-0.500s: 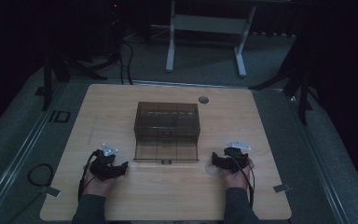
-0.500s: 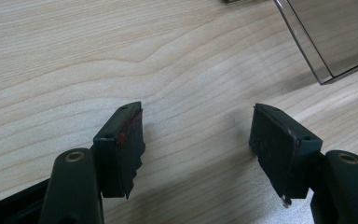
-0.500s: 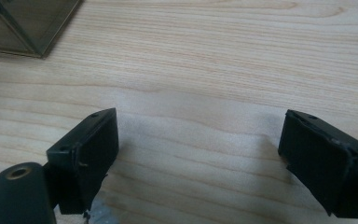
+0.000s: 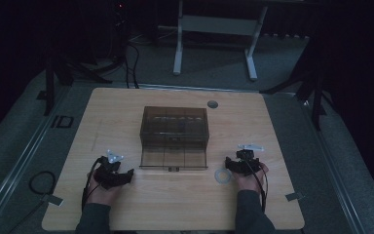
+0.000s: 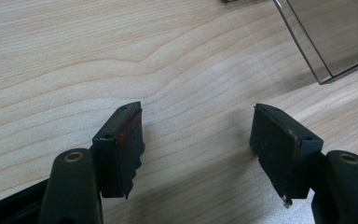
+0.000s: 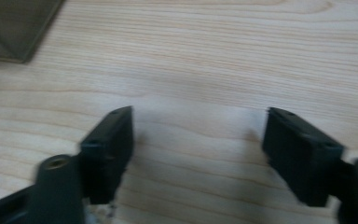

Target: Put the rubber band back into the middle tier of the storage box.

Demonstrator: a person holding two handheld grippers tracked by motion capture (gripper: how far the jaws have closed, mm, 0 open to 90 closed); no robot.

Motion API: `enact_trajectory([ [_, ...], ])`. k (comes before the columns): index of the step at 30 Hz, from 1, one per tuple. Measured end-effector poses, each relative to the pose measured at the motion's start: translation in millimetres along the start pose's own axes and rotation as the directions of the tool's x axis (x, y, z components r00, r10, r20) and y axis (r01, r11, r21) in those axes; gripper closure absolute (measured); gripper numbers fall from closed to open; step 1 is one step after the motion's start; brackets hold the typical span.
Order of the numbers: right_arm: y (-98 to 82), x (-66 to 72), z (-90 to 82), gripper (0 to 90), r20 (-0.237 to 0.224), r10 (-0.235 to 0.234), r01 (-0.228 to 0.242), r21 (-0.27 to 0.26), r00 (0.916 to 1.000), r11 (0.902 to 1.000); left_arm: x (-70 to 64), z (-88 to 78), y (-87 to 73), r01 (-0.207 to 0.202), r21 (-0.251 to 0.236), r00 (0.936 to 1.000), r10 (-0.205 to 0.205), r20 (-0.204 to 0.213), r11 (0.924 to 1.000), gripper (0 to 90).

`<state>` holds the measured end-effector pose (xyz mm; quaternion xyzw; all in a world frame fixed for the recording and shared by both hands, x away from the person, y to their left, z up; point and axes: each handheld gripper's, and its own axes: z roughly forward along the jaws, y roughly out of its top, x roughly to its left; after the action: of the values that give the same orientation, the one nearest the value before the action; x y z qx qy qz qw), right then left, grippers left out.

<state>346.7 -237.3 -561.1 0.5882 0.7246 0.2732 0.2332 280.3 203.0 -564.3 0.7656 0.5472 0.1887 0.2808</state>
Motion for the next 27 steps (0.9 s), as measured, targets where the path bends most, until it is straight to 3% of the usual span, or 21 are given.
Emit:
enact_trajectory([
  [8, 7.5, -6.1, -18.2, 40.2, -0.028, -0.02, 0.021, 0.015, 0.9994, 0.9997, 0.0, 0.0, -0.1, -0.001, -0.001, 1.0, 0.001, 0.0, 1.0, 34.5],
  [15, 18.3, -2.9, -34.2, 46.2, -0.071, -0.078, 0.079, 0.02, 0.9944, 0.9967, 0.0, 0.0, -0.1, -0.001, -0.001, 1.0, 0.001, 0.0, 1.0, 34.5],
  [20, 21.6, 0.8, -36.5, 48.1, -0.09, -0.119, 0.124, 0.045, 0.9888, 0.9913, 0.0, 0.1, -0.1, -0.001, -0.001, 1.0, 0.001, 0.001, 1.0, 34.5],
  [27, 18.2, 3.7, -31.8, 49.2, -0.118, -0.132, 0.143, 0.095, 0.9842, 0.9851, -0.8, 0.8, -0.5, -0.005, -0.006, 1.0, 0.005, 0.005, 1.0, 32.6],
])
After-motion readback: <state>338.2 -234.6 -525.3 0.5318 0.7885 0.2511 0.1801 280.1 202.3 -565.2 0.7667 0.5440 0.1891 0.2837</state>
